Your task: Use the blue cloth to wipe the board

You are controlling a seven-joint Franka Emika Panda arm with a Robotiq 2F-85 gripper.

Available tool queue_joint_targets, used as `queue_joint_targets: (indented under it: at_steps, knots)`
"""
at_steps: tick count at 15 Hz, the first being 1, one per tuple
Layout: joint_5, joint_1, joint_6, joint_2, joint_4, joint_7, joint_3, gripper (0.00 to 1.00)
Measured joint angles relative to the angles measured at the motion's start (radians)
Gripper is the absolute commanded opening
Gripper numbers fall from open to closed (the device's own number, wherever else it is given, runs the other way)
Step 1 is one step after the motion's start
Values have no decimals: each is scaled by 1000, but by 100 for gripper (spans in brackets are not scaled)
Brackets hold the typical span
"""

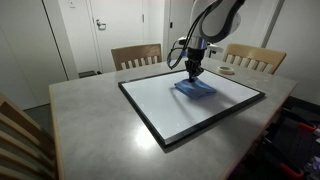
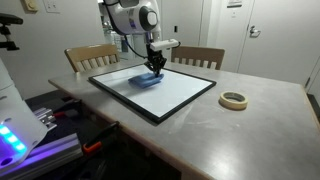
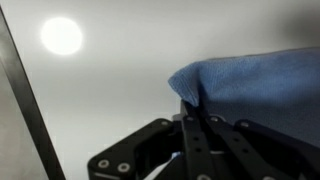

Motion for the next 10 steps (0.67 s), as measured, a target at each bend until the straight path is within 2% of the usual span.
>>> queue_joint_targets:
  at_steps: [4,10]
  knots:
    - [0,-2,-20,17,49,-2,0,1]
    - [0,-7,-124,61,175,-62,1,1]
